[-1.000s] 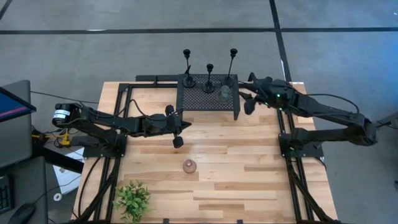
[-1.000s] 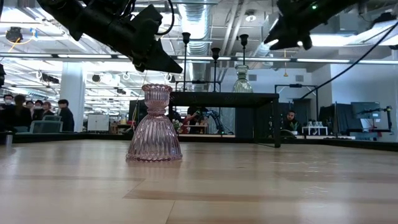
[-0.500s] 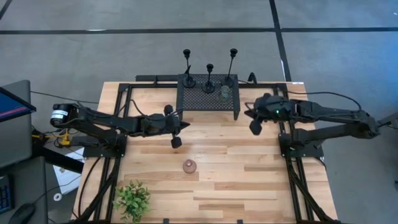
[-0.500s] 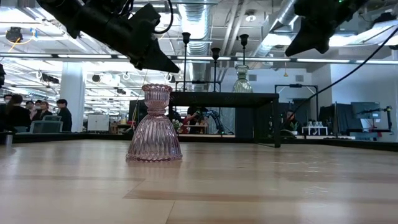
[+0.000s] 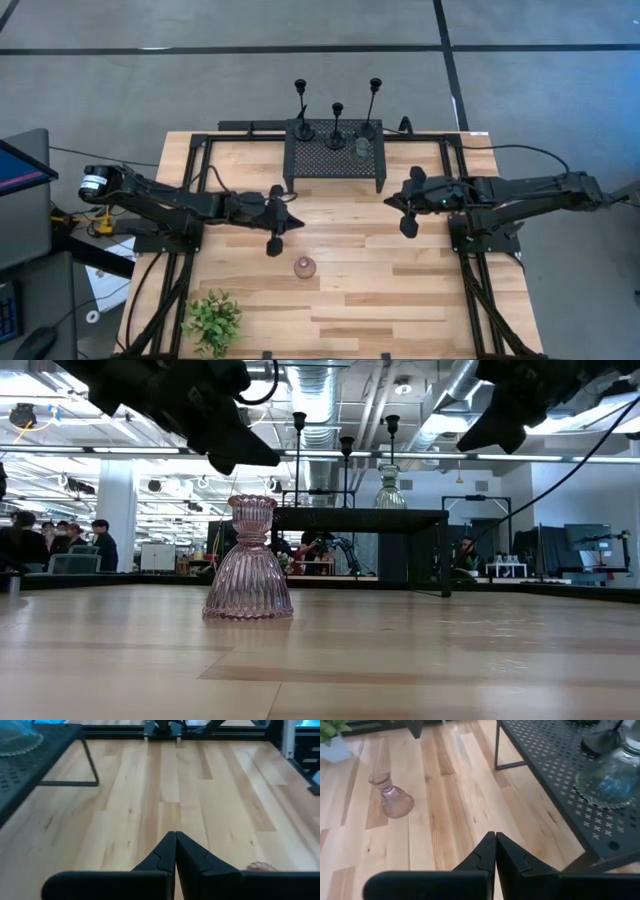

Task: Pick & Place candle stick holders
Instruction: Put the purple candle holder on the shelf

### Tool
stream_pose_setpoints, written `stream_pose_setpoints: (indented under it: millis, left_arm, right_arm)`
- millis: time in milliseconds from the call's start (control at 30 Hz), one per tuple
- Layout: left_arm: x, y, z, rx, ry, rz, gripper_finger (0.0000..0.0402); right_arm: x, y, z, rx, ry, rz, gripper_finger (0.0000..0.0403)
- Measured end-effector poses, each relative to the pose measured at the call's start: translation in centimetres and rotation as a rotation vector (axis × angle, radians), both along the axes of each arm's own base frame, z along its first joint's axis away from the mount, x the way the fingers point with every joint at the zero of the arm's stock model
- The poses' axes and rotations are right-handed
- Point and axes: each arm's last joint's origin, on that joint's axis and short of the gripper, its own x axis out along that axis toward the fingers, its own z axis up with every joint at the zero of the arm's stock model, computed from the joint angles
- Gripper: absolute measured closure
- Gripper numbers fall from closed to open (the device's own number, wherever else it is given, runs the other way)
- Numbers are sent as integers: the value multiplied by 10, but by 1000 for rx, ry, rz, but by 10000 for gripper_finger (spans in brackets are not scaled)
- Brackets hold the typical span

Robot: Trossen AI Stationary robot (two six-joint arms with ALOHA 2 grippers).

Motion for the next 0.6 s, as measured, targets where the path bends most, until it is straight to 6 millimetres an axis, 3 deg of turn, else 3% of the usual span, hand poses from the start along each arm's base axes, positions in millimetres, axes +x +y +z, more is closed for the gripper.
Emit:
stream_pose_setpoints:
  millis: [300,600]
  left_arm:
    - [-8,-23,-16,37,97,-152,395]
    - [-25,-23,-58,139,33,-156,396]
  right_arm:
    - [6,5,-13,-89,-43,80,402]
    - [9,5,-16,-98,-45,85,402]
